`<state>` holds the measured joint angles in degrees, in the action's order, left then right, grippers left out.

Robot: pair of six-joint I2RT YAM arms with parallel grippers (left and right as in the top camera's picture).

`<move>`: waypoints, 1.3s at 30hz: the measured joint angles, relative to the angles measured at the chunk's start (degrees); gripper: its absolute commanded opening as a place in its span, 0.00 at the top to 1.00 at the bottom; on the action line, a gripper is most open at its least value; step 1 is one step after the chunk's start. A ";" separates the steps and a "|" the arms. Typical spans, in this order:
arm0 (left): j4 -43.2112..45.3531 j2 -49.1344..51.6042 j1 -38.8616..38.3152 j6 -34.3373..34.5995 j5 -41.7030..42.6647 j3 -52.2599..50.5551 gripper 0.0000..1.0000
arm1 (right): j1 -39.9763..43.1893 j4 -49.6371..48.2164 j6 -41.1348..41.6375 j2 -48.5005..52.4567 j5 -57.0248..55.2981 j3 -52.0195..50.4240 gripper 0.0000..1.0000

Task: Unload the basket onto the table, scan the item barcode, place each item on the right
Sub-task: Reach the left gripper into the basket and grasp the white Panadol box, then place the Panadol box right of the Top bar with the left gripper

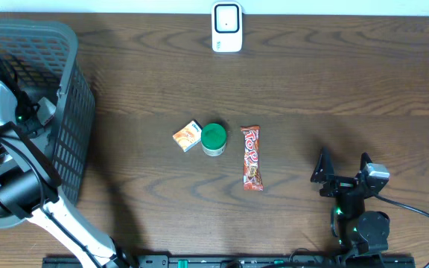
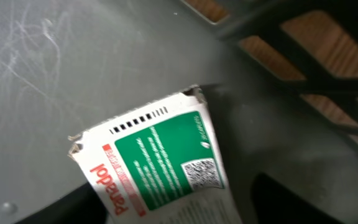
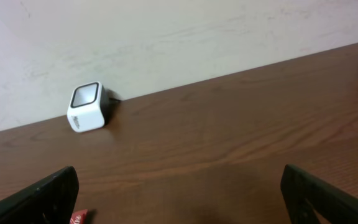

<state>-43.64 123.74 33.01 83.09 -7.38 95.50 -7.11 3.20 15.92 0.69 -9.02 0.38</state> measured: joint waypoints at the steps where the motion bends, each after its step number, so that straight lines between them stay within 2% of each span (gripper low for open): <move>1: -0.35 0.13 0.09 -0.72 0.13 0.04 0.41 | 0.00 0.00 0.02 0.00 0.00 0.00 0.01; 4: -1.36 0.24 0.28 -2.21 0.87 0.20 0.52 | 0.00 0.00 0.00 0.00 0.02 0.00 0.01; 6: -2.29 0.28 0.37 -2.91 1.46 0.28 0.56 | 0.00 0.00 0.02 0.00 0.02 0.00 0.01; 14: -4.79 0.33 0.61 -7.50 3.10 0.59 0.56 | 0.00 -0.02 0.02 0.00 0.00 0.00 0.01; 21: -5.90 -3.21 0.70 -14.58 5.60 0.48 0.57 | 0.00 0.00 0.00 0.00 0.00 0.00 0.01; 24: -5.33 -12.48 0.70 -16.92 5.88 0.35 0.57 | 0.02 0.00 0.02 0.00 0.02 0.00 0.01; 27: -4.50 -26.80 0.70 -17.84 5.70 0.66 0.57 | 0.00 0.00 0.02 0.00 0.00 0.00 0.01; 33: -3.67 -44.78 0.70 -18.71 6.05 0.90 0.56 | 0.00 -0.02 0.00 0.00 0.00 0.00 0.01; 36: -3.76 -52.37 0.44 -19.58 9.94 0.92 0.56 | 0.00 0.00 0.00 0.00 0.00 0.00 0.01; 39: -5.66 -58.64 -3.54 -21.59 16.85 0.96 0.56 | 0.00 -0.02 0.02 0.00 0.00 0.00 0.01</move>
<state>-49.30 65.10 29.47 61.49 9.47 96.47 -7.11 3.18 15.94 0.69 -9.02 0.38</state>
